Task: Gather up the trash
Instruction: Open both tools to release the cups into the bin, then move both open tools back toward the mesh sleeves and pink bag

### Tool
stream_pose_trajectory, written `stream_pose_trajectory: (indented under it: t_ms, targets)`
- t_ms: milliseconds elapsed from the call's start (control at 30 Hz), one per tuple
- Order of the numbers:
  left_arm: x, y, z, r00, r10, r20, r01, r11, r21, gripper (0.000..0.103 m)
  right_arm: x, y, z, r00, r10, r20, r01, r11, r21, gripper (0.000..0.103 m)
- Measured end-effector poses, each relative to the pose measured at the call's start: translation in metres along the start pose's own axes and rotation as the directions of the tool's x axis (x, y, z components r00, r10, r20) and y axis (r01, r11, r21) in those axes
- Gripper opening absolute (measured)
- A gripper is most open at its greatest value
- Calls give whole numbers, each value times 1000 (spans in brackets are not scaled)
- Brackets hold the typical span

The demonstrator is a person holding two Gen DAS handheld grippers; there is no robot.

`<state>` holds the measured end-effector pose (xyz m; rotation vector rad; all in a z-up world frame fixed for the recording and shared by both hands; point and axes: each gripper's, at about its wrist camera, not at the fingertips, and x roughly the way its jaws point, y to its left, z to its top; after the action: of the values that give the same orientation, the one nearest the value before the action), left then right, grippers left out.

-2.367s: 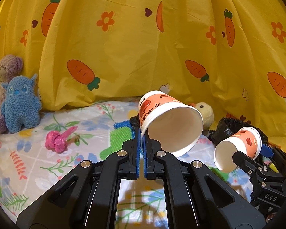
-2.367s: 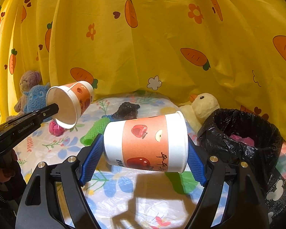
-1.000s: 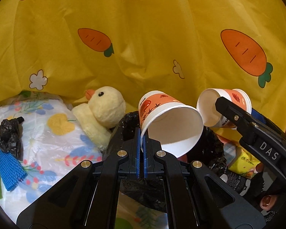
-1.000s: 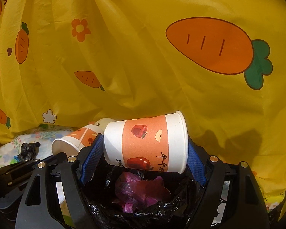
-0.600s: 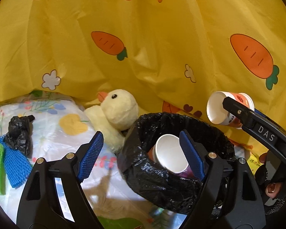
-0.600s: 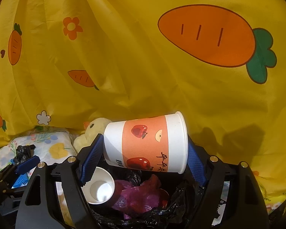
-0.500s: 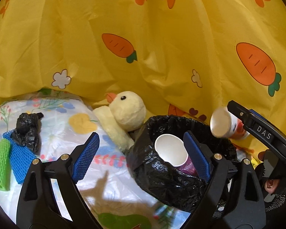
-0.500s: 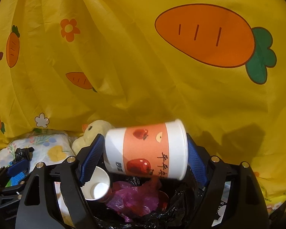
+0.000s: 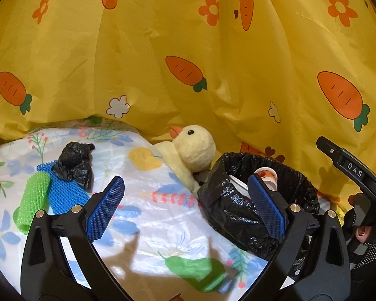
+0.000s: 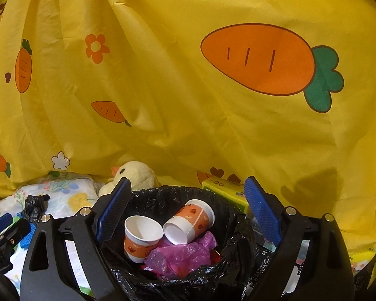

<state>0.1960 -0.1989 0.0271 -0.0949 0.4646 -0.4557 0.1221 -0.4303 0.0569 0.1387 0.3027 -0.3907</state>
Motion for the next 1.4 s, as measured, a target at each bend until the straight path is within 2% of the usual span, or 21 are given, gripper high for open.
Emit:
stream_pose_trajectory:
  t_ms: [233, 533, 700, 833, 933, 1167, 1300, 1400]
  targets:
    - [-34, 19, -7, 998, 49, 40, -49, 999, -20, 97, -20, 16, -12, 1000, 19, -17, -20, 1000, -12, 89]
    - [-63, 50, -21, 992, 120, 33, -118, 991, -57, 97, -43, 37, -39, 1000, 6, -17, -6, 999, -35, 89]
    - [-74, 67, -28, 986, 162, 25, -160, 984, -78, 97, -51, 56, -48, 998, 45, -34, -47, 998, -52, 89]
    - [-83, 91, -31, 976, 216, 15, -213, 971, -106, 97, -55, 87, -55, 991, 121, -59, -126, 988, -90, 89]
    - [-93, 113, -34, 961, 276, 23, -272, 955, -114, 97, -56, 115, -58, 980, 184, -76, -192, 975, -115, 89]
    - [-119, 172, -32, 897, 440, 39, -430, 891, -146, 97, -54, 192, -67, 938, 326, -122, -344, 920, -188, 89]
    - [-133, 205, -27, 865, 499, 44, -485, 856, -182, 97, -46, 234, -73, 902, 393, -181, -425, 883, -200, 89]
    - [-142, 227, -22, 840, 540, 48, -522, 829, -200, 97, -39, 264, -78, 866, 446, -228, -489, 850, -195, 89]
